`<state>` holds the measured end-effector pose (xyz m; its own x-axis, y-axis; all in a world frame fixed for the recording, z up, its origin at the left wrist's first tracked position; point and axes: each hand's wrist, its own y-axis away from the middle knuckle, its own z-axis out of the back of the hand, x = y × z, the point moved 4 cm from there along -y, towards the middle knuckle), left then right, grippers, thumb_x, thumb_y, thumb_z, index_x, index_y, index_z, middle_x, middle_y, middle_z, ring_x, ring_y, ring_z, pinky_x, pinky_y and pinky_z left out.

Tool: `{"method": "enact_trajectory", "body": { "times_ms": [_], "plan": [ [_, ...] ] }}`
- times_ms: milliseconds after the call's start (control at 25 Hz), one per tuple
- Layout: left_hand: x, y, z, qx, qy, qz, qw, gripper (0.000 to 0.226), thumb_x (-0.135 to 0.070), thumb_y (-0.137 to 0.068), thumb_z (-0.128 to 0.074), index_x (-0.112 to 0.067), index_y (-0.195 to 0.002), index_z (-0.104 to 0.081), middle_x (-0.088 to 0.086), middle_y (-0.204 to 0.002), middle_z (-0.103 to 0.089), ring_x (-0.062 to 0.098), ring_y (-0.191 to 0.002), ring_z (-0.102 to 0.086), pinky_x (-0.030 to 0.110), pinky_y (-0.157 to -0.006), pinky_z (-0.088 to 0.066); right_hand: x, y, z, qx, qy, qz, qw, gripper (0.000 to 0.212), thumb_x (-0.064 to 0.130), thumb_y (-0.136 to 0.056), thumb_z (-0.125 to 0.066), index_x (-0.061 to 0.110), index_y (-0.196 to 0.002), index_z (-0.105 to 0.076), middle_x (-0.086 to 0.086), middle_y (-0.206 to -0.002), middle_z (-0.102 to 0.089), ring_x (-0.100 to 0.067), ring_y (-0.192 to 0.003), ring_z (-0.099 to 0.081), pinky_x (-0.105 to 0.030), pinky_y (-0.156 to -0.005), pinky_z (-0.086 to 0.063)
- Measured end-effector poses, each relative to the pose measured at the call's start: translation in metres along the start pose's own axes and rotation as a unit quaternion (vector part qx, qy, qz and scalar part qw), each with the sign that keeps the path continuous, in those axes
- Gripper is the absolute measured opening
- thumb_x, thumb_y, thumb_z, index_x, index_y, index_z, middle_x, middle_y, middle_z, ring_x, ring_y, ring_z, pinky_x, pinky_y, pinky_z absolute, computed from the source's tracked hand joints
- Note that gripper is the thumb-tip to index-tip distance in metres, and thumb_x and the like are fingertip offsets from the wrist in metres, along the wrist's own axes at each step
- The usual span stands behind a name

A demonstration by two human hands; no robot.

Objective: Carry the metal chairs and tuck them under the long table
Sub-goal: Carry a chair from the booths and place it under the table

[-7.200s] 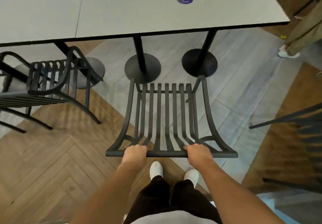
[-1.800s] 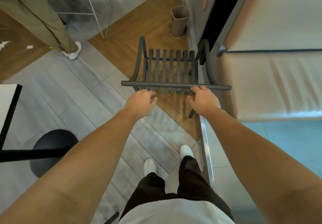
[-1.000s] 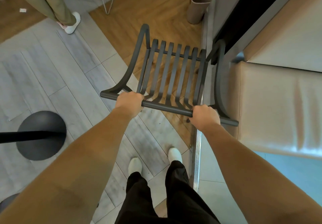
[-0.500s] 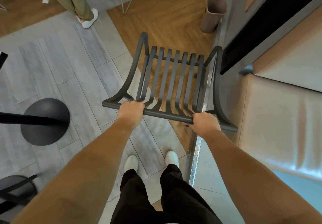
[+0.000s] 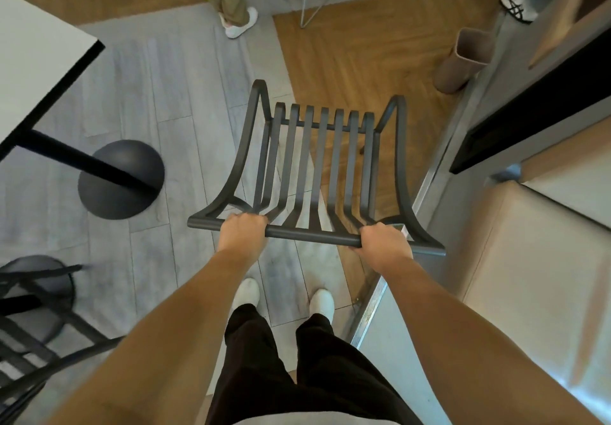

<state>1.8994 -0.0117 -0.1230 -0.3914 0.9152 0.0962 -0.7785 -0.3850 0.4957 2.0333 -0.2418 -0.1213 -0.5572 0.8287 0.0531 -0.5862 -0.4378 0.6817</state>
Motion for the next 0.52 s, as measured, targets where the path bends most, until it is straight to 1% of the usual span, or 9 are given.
{"method": "enact_trajectory", "body": {
  "times_ms": [120, 240, 360, 520],
  "plan": [
    [0.013, 0.024, -0.020, 0.004, 0.025, 0.034, 0.999, 0.021, -0.025, -0.103, -0.052, -0.027, -0.119, -0.066, -0.001, -0.100, -0.069, 0.021, -0.086, -0.059, 0.031, -0.081, -0.048, 0.016, 0.004, -0.008, 0.005, 0.024, 0.026, 0.999, 0.041, 0.054, -0.099, -0.057, 0.018, -0.113, -0.068, -0.003, -0.094, -0.067, -0.024, -0.091, -0.068, -0.042, -0.091, -0.059],
    [0.028, 0.054, -0.046, 0.007, 0.043, 0.072, 0.996, 0.019, -0.027, -0.103, -0.053, -0.027, -0.116, -0.066, -0.001, -0.097, -0.069, 0.022, -0.088, -0.062, 0.032, -0.077, -0.049, 0.037, 0.011, -0.016, 0.005, 0.060, 0.054, 0.997, 0.043, 0.057, -0.098, -0.058, 0.018, -0.112, -0.068, -0.002, -0.093, -0.068, -0.022, -0.090, -0.068, -0.041, -0.090, -0.059],
    [0.043, 0.084, -0.067, 0.008, 0.077, 0.103, 0.992, 0.019, -0.028, -0.103, -0.051, -0.027, -0.115, -0.066, -0.001, -0.094, -0.068, 0.021, -0.083, -0.057, 0.031, -0.071, -0.046, 0.063, 0.020, -0.024, 0.008, 0.098, 0.079, 0.992, 0.045, 0.061, -0.097, -0.058, 0.018, -0.110, -0.068, -0.001, -0.091, -0.067, -0.021, -0.089, -0.067, -0.040, -0.088, -0.059],
    [0.067, 0.129, -0.094, 0.011, 0.086, 0.121, 0.989, 0.020, -0.028, -0.103, -0.051, -0.026, -0.117, -0.066, -0.001, -0.094, -0.069, 0.021, -0.085, -0.061, 0.031, -0.071, -0.046, 0.099, 0.034, -0.044, 0.022, 0.116, 0.100, 0.988, 0.048, 0.065, -0.094, -0.058, 0.020, -0.109, -0.069, 0.000, -0.088, -0.067, -0.020, -0.086, -0.068, -0.041, -0.087, -0.060]
  ]
}}
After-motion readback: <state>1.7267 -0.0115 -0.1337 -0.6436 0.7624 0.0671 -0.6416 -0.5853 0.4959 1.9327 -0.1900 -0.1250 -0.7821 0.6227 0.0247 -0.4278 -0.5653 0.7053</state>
